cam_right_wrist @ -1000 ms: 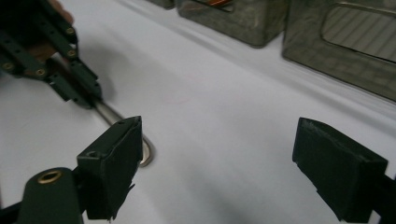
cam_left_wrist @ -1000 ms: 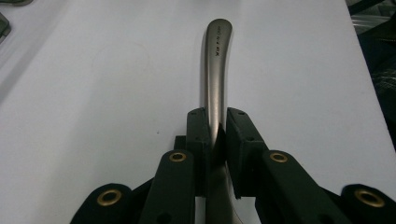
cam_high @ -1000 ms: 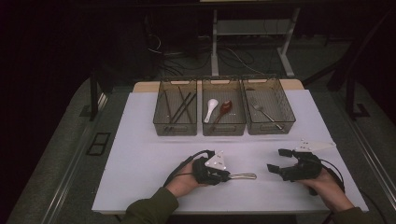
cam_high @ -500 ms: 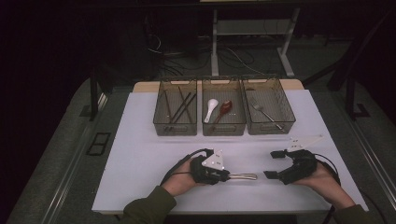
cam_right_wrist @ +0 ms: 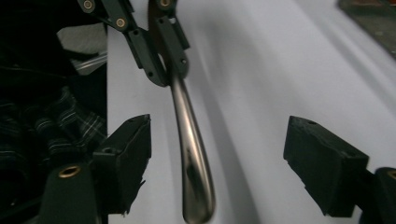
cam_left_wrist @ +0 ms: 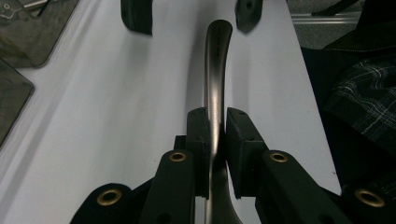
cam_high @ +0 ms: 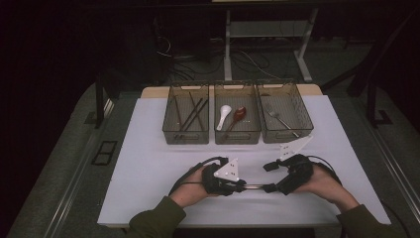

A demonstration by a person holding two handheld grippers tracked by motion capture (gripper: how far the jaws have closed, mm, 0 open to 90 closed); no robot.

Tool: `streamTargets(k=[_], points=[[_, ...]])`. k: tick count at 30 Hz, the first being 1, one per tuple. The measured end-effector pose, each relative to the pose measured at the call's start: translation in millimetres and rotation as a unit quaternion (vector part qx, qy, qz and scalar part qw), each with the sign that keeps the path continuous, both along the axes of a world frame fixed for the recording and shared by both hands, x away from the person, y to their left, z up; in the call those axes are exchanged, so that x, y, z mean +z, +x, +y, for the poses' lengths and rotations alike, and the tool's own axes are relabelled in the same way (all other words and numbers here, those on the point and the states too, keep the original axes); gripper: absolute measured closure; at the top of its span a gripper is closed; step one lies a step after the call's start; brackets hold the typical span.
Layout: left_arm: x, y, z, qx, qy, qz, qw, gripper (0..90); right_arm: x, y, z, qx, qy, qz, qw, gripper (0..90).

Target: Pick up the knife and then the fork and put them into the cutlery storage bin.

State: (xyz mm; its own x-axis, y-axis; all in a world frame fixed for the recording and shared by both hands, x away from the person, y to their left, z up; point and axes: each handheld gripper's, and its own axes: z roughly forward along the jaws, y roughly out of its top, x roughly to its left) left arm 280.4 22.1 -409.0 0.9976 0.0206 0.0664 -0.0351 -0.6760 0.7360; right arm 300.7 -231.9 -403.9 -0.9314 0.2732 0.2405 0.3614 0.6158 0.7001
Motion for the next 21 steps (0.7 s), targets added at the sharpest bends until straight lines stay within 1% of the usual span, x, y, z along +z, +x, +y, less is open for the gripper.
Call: streamTargets(k=[1,2,3,5,9,10,11,16,18,19,20,21], points=[[0.3,0.1,-0.2,-0.002,0.002,-0.001,1.0000,78.8,-0.8,0.9,4.2,0.011,-0.004,0.004,0.9999,26.0],[0.4,0.0,-0.3,-0.003,0.002,-0.002,1.0000,78.8,-2.3,2.8,7.5,0.025,-0.013,-0.001,0.9996,28.5],[0.5,0.0,-0.4,-0.003,0.003,-0.002,1.0000,78.7,-3.8,3.3,11.6,0.034,-0.019,0.000,0.9992,30.3],[0.5,-0.2,-0.5,-0.004,0.004,-0.003,1.0000,78.8,-6.9,4.1,19.3,0.051,-0.028,0.010,0.9983,36.8],[1.0,-0.2,-0.6,-0.005,0.004,-0.006,1.0000,78.8,-12.7,5.9,31.3,0.075,-0.046,0.022,0.9958,48.3],[0.6,-1.5,-0.7,0.000,0.001,0.003,1.0000,78.7,-13.4,6.1,33.4,0.077,-0.050,0.026,0.9954,51.6],[0.6,-1.5,-0.8,-0.001,0.000,0.003,1.0000,78.8,-13.9,6.7,34.9,0.080,-0.056,0.028,0.9948,54.2],[0.0,-2.0,-1.8,-0.003,0.001,0.003,1.0000,78.7,-16.0,7.6,41.9,0.096,-0.067,0.032,0.9926,64.1],[0.1,-2.4,-1.9,-0.004,0.000,0.003,1.0000,78.7,-15.6,6.7,44.2,0.095,-0.071,0.037,0.9922,68.1],[0.8,-1.6,-1.8,-0.008,0.003,-0.001,1.0000,78.7,-16.2,6.7,45.0,0.099,-0.072,0.031,0.9920,70.7],[0.8,-2.1,-1.6,-0.007,0.004,0.002,1.0000,78.7,-16.3,6.9,45.6,0.104,-0.072,0.027,0.9916,73.2],[0.9,-1.8,-1.6,-0.009,0.003,-0.001,0.9999,78.7,-16.2,6.8,46.2,0.105,-0.074,0.026,0.9914,75.7]])
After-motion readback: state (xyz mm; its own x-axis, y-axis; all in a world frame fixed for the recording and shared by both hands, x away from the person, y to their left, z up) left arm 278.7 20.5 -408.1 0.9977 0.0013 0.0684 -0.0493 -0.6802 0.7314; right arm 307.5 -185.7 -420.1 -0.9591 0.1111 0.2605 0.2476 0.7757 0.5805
